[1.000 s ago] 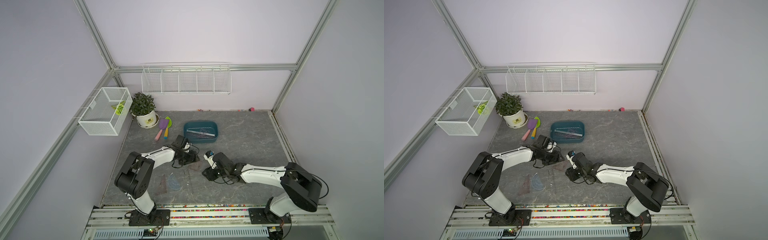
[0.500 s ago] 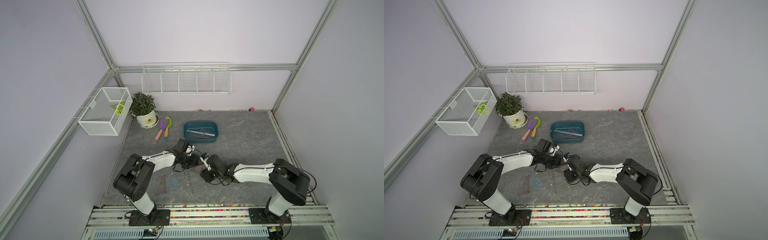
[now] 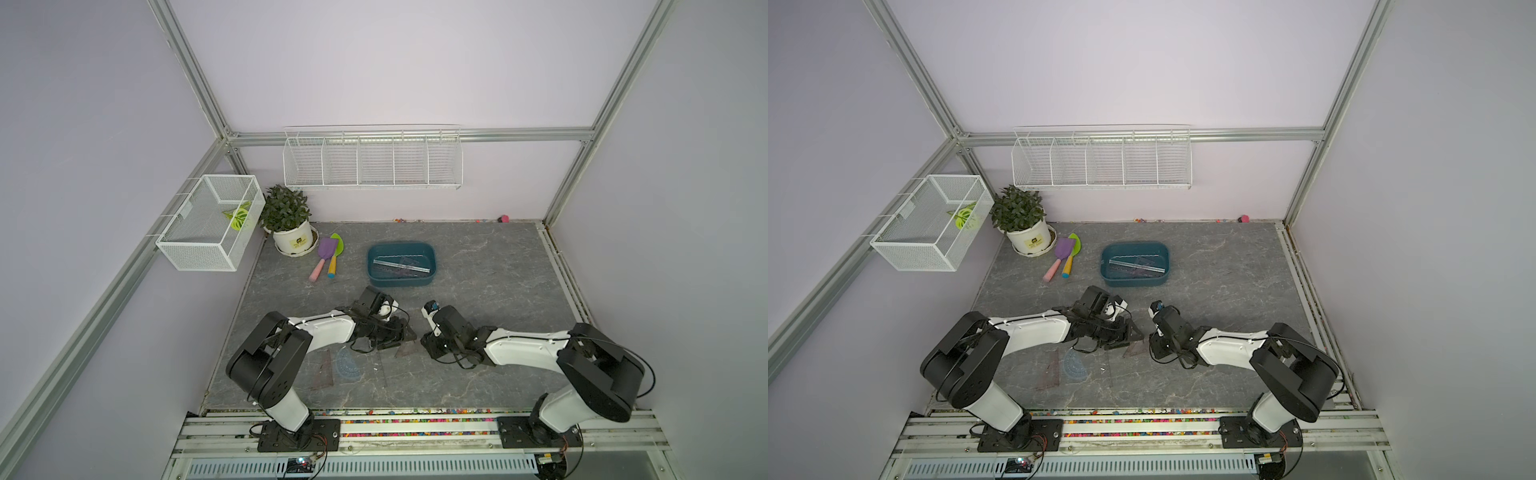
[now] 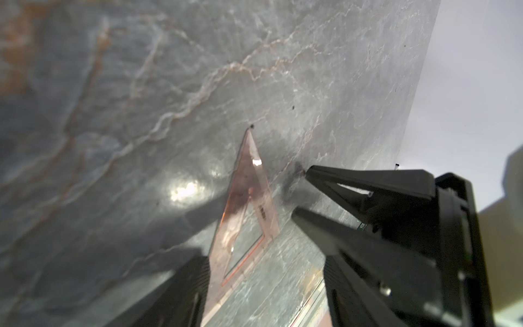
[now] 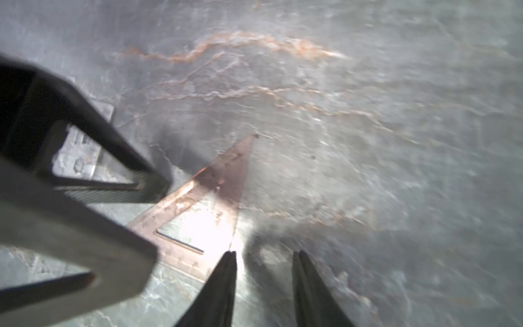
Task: Put the scattered rulers into the storage box
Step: Pick up the ruler from the center of the board.
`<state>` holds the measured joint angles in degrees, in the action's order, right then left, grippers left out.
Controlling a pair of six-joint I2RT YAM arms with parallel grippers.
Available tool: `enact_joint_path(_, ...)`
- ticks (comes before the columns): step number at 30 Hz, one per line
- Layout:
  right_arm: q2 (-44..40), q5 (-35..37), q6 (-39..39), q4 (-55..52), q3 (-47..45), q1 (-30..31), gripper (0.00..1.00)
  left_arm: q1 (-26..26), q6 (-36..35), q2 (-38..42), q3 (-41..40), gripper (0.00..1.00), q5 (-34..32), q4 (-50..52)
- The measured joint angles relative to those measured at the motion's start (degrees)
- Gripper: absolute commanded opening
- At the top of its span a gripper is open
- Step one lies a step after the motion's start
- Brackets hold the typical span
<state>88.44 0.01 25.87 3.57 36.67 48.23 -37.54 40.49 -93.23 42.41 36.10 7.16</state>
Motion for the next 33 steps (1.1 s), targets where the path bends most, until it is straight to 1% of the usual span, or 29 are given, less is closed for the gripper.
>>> enact_joint_path(4,-1.6,-0.9,0.1,0.1,-0.7,0.0,0.27,0.0,0.2,1.8,-0.9,0.70,-0.3,1.1)
enact_joint_path(7,-2.3,-2.7,0.4,0.5,-1.0,-0.3,0.20,0.0,-0.3,3.2,-0.9,0.70,-1.3,2.5)
enact_joint_path(12,-2.4,-7.9,1.4,3.5,-1.3,-1.6,0.08,0.0,-1.8,3.6,-0.9,0.68,-2.4,4.2)
enact_joint_path(14,-2.1,-9.7,1.7,4.8,-1.2,-2.3,0.06,0.0,-2.3,3.5,-0.9,0.67,-2.6,4.3)
enact_joint_path(22,1.0,-13.7,1.9,7.1,-0.5,-3.0,0.02,0.0,-4.4,3.3,-0.9,0.66,-3.2,5.6)
enact_joint_path(27,3.7,-15.0,1.9,8.2,0.8,-3.0,0.00,0.0,-5.1,3.3,-0.9,0.66,-3.5,6.6)
enact_joint_path(33,4.6,-15.3,1.9,8.8,0.9,-3.1,0.00,0.0,-5.2,3.3,-0.9,0.66,-3.5,6.7)
